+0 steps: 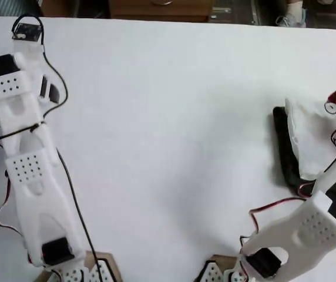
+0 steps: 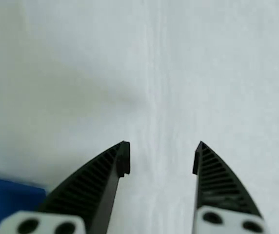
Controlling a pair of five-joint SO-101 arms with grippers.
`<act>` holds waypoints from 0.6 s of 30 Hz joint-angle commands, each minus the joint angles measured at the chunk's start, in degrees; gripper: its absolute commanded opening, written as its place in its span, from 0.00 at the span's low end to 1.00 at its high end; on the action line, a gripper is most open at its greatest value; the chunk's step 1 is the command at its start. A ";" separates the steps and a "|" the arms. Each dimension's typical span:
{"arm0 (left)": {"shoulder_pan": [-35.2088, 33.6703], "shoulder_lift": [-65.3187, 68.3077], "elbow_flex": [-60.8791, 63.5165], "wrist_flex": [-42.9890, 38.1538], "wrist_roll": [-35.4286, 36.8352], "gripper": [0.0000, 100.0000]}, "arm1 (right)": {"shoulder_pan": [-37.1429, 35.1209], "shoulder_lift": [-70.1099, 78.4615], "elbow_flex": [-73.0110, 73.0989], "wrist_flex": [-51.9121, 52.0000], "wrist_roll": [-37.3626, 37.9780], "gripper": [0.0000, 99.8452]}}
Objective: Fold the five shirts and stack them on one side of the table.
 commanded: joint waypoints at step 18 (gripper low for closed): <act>0.53 -4.40 -2.07 0.88 -0.35 0.23 | -10.42 -0.84 2.46 23.16 12.13 0.02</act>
